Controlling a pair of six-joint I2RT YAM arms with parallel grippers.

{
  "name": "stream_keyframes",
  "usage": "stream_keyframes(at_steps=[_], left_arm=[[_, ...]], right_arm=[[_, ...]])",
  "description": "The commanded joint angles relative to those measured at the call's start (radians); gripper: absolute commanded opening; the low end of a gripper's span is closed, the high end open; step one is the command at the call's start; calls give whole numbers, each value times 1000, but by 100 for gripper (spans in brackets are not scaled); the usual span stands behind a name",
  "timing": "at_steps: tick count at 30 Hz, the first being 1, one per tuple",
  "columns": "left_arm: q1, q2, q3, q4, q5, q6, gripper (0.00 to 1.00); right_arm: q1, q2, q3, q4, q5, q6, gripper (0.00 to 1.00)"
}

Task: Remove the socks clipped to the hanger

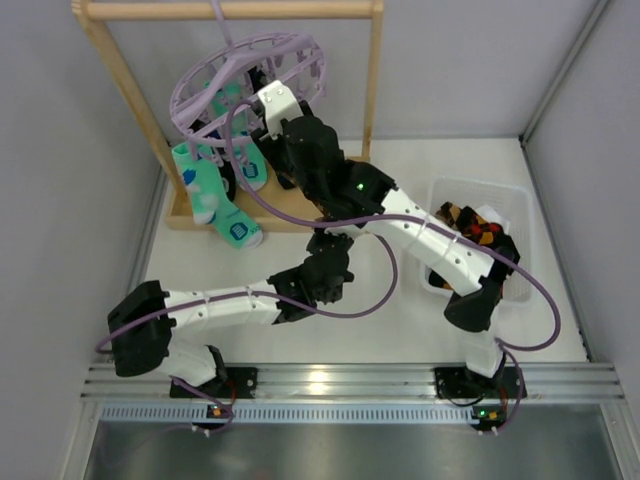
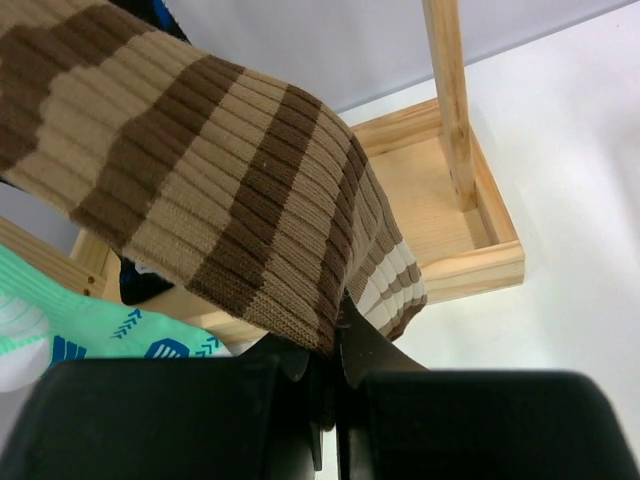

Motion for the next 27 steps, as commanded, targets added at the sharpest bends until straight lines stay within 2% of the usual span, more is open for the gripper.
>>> stream_keyframes(at_steps=[1,10,19,22,24,25,27], left_arm=[[-15,9,44,18,-2,36,0],[-16,12,61,18,17,47,0],[-18,-5,48,18,11,49,0],[-18,-11,45,16,14,47,0],[-18,-12,41,18,14,44,0],[-18,-12,39,18,14,46,0],[-18,-12,33,18,15,38,0]], right_arm=[[13,28,23,69,110,-46,58],[50,11,-40,121,73,-79,59],[52,95,21,185,242,-209,57],[52,97,15,202,253,-221,52],[56,97,17,216,262,-234,42],[58,95,15,217,259,-237,33],[61,89,13,224,262,-238,26]])
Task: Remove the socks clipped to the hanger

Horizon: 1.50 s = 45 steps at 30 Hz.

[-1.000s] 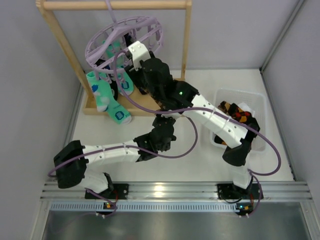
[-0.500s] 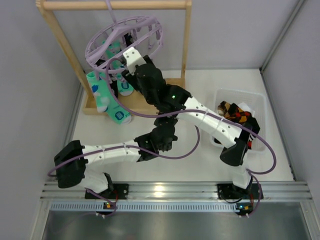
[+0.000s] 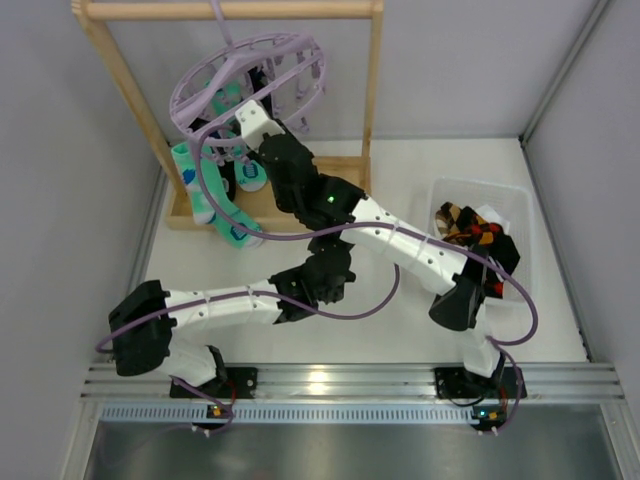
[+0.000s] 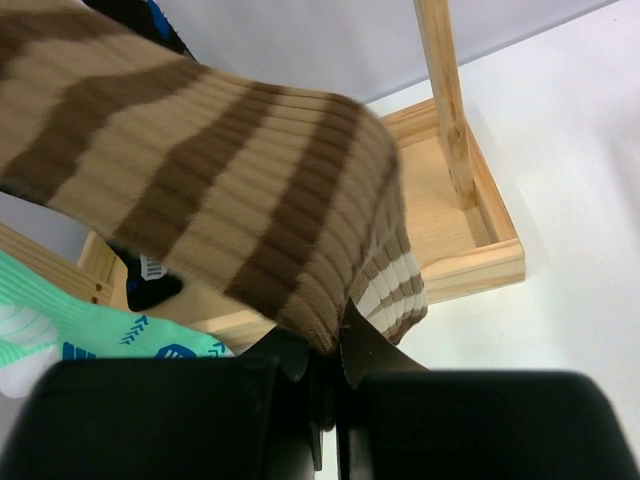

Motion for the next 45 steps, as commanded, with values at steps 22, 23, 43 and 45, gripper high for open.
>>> stream_keyframes(at_steps=[22,23,43,45], left_arm=[[-8,-371,-263,-58,573,-396,0],[-8,-377,-264,-58,617,-402,0],[-5,115,237,-59,933,-403,0],[-2,226,363,-73,945,-388,0]], right_arm=[[41,-405,-392,79,-123,188,68],[39,-437,-419,71,-153,205,70],[25,-1421,-1056,-311,89,618,88],[25,-1461,-1050,-346,106,633,88]])
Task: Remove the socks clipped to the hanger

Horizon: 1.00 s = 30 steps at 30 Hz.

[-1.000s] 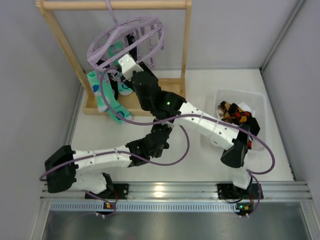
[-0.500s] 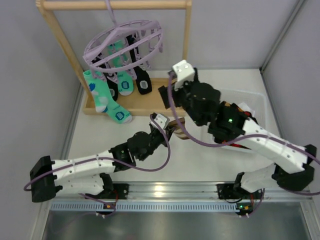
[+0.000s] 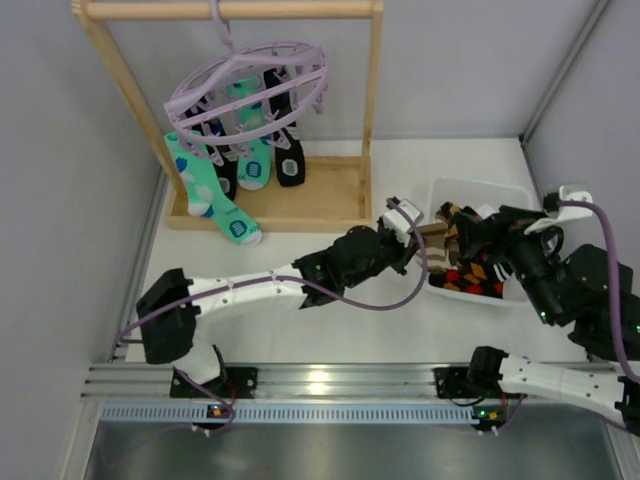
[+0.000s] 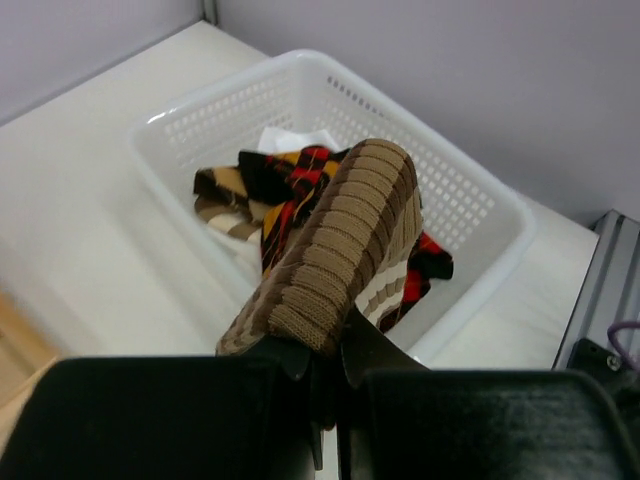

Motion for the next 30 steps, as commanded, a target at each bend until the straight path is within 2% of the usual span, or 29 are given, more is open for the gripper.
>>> stream_keyframes(at_steps=[1,3,4,5,7,8,9,10,11,13,14,17,18,19,23,28,30], left_arm=[[4,141,193,22,77,33,0],[31,265,338,-5,118,9,0],[67,313,389,-18,199,-16,0],[90,418,509,-31,280,-46,0],[133,531,639,-96,362,-112,0],[156,585,776,-125,412,-122,0],[159,691,847,-168,425,-110,0],[159,744,918,-247,440,-105,3],[154,839,1052,-287,457,-100,9],[151,912,1153,-367,493,-100,16],[151,939,1184,-372,497,-102,27],[148,900,1135,-387,494,-80,52],[148,875,1111,-387,488,-58,77],[147,849,1084,-387,461,-44,98],[136,669,927,-386,376,-7,98],[139,516,793,-386,310,12,98],[139,441,722,-386,240,2,98]], right_arm=[[0,-43,7,-138,82,79,88],[0,-60,15,-166,88,90,88],[0,-80,15,-177,94,98,88],[0,-90,11,-172,96,101,87],[0,-121,-18,-158,79,104,87],[0,-123,-23,-158,70,110,86],[2,-123,-26,-167,65,111,87],[0,-123,-26,-180,62,119,87],[0,-121,-28,-186,65,118,87],[0,-121,-25,-203,70,121,87],[2,-121,-23,-207,70,125,86],[2,-135,-28,-203,74,119,86],[0,-138,-31,-200,79,119,87],[2,-141,-40,-188,87,112,87],[0,-129,-49,-158,88,107,87],[2,-107,-48,-111,91,95,87],[0,-98,-48,-97,88,93,87]])
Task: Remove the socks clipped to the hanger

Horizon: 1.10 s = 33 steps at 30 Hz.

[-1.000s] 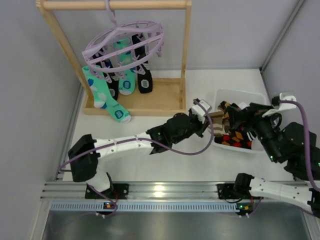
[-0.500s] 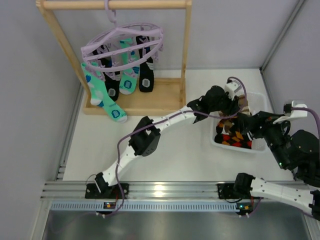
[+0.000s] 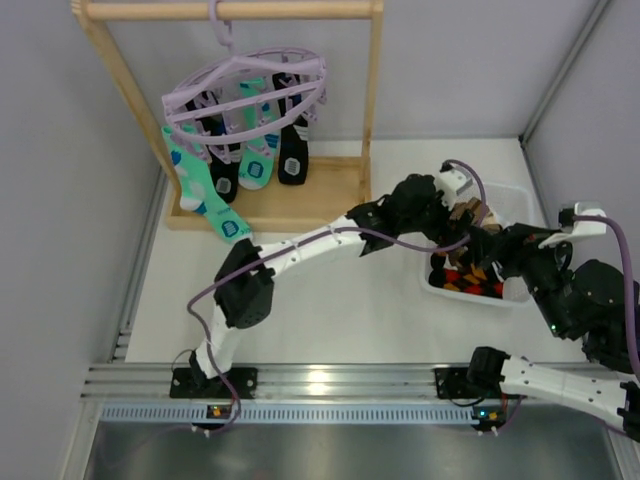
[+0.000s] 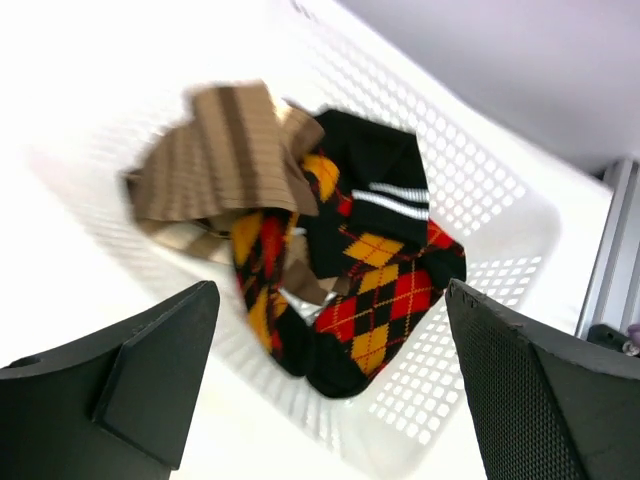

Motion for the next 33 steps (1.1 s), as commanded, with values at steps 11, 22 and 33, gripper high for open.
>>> stream_keyframes(at_steps=[11,22,33], left_arm=[[124,-797,-823,28,-704,-252,98],[543,-1007,-1073,-152,-896,-437,98],[675,-563,-816,-141,-1217,-520,98]], right_arm=[[0,13,-167,277,-33,-62,98],[-7,178,-239,435,-160,-41,99],[-36,178,-293,478,-272,-70,99]])
